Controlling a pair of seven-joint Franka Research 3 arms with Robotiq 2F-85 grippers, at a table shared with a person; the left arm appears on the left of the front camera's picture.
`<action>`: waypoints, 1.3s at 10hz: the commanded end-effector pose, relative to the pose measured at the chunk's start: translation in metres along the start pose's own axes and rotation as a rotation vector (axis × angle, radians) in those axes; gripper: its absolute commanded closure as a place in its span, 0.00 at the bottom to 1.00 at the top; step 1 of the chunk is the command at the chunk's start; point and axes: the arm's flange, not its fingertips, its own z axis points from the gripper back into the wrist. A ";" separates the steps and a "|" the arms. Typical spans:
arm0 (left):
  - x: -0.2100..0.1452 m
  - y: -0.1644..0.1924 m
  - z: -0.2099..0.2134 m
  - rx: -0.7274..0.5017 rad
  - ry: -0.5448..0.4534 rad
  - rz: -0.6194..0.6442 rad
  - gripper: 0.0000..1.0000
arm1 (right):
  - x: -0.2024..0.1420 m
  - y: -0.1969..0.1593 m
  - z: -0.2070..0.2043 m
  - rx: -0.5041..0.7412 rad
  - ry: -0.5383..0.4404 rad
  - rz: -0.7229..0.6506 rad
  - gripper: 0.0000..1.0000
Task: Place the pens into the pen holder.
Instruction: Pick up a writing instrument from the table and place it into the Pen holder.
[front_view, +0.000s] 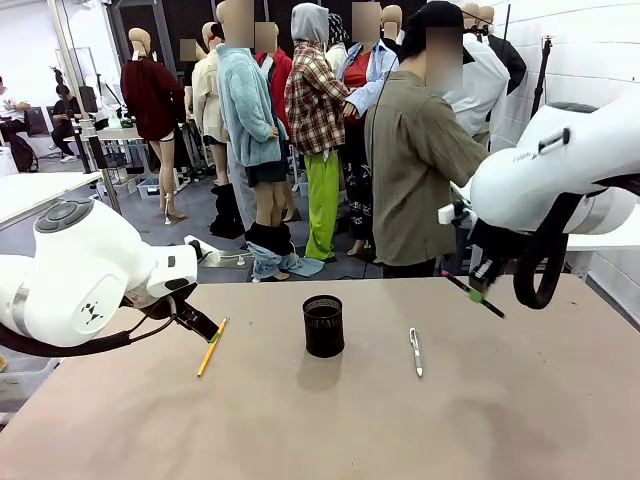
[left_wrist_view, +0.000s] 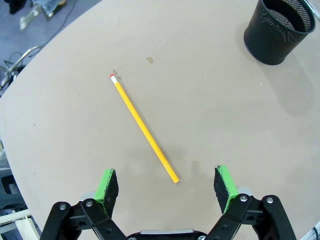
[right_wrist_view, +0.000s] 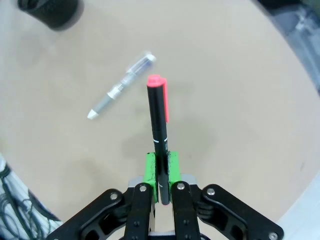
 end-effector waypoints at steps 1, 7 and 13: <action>-0.001 0.002 0.000 -0.001 -0.001 0.006 0.00 | -0.008 0.008 -0.006 0.186 -0.259 0.234 1.00; -0.001 0.002 0.000 -0.001 -0.001 0.006 0.00 | 0.028 0.039 0.022 0.161 -0.518 0.420 1.00; -0.001 0.002 0.000 -0.001 -0.001 0.006 0.00 | 0.097 0.061 -0.026 0.261 -0.602 0.561 1.00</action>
